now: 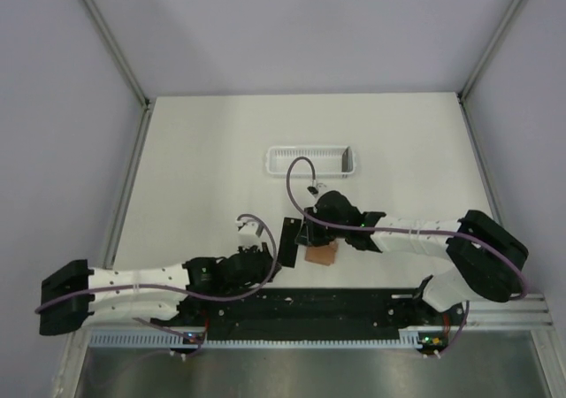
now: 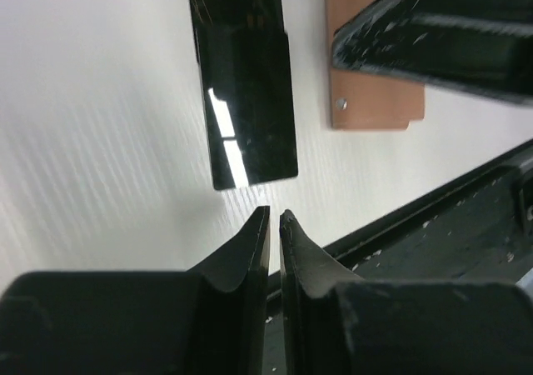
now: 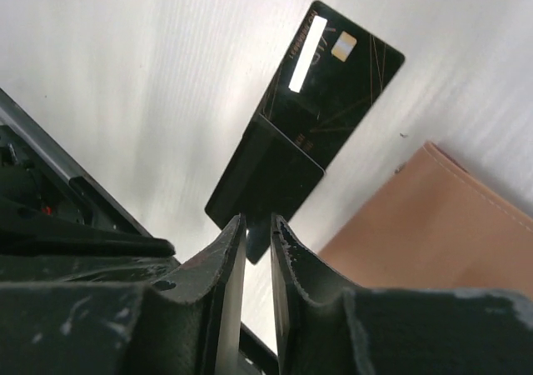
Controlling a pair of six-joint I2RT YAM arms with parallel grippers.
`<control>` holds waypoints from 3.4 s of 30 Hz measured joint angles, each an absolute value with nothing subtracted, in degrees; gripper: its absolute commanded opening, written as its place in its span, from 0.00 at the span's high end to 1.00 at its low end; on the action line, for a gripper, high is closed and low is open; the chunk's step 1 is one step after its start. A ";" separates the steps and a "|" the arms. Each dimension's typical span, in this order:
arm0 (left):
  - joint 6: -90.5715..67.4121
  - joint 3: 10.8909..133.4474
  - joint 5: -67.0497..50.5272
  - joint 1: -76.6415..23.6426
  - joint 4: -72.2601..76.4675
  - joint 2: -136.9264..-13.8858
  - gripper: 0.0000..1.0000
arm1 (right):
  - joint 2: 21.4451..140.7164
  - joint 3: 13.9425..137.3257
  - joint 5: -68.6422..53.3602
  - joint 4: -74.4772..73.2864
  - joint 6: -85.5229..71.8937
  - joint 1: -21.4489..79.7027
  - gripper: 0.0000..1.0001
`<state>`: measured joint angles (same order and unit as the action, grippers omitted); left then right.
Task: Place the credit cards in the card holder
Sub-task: Pick up the credit card from the center of the board.
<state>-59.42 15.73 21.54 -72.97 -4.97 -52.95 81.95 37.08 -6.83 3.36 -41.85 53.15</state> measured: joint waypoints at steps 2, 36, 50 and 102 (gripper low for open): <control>-58.19 16.16 23.81 -71.48 -6.37 -49.12 0.84 | 83.94 38.85 -6.76 3.53 -42.17 53.15 0.79; -47.94 16.97 16.73 -57.36 9.10 -67.42 0.98 | 96.95 49.50 2.24 -4.60 -48.75 53.15 0.85; -48.53 16.99 11.03 -57.36 12.91 -69.67 1.00 | 96.71 48.42 0.43 -3.20 -49.69 55.83 0.84; -53.89 13.41 11.42 -64.86 13.34 -65.69 1.00 | 68.95 19.07 10.79 1.06 -79.96 77.52 0.54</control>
<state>-53.89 13.41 11.42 -64.86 13.34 -65.69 68.95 19.07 10.79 1.06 -79.96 77.52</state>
